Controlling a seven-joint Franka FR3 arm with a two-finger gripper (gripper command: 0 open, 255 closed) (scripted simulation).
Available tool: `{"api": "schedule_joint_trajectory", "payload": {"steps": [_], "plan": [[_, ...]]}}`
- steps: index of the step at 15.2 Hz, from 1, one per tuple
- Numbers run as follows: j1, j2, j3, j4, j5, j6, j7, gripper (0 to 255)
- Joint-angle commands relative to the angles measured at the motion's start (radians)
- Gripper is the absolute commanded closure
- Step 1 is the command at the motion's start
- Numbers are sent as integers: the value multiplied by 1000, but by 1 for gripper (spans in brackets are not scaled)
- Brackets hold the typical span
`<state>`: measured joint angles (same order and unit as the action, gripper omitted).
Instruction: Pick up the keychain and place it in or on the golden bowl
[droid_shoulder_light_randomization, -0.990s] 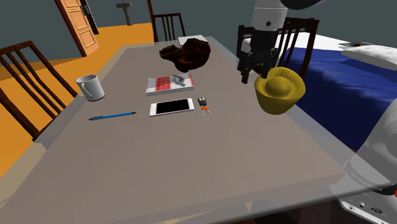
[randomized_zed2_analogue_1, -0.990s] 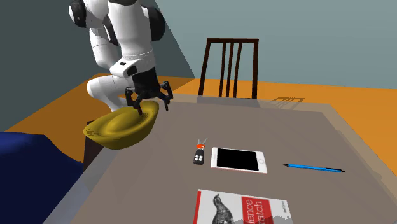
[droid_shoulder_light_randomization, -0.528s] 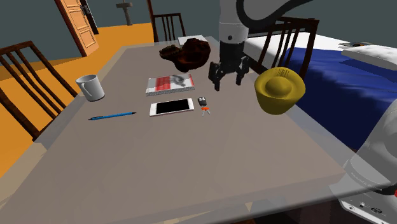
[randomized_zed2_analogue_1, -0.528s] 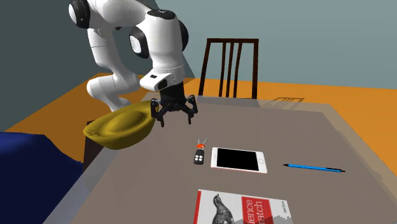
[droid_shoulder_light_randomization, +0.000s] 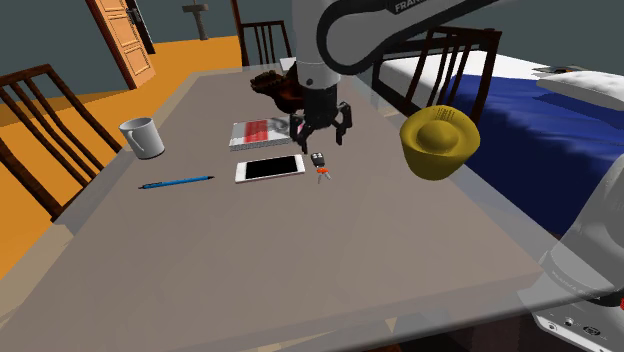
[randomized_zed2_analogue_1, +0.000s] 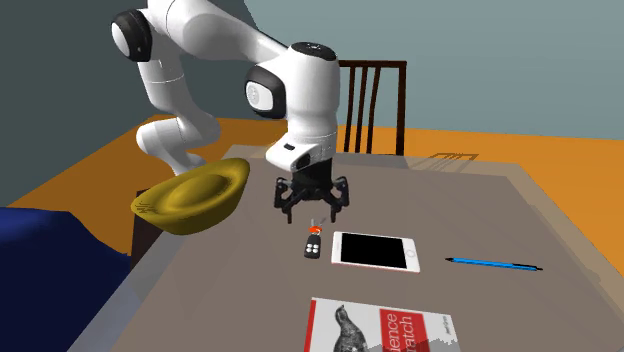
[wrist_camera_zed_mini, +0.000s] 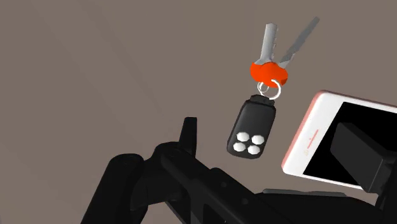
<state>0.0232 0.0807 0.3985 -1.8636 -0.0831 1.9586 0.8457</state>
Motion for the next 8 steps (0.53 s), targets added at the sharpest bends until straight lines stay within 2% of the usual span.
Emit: {"api": "schedule_joint_trajectory", "payload": {"steps": [1, 8], "plan": [[5, 30, 1, 6, -17, 21, 20, 0], [6, 53, -2, -42, -30, 90, 28, 0]]}}
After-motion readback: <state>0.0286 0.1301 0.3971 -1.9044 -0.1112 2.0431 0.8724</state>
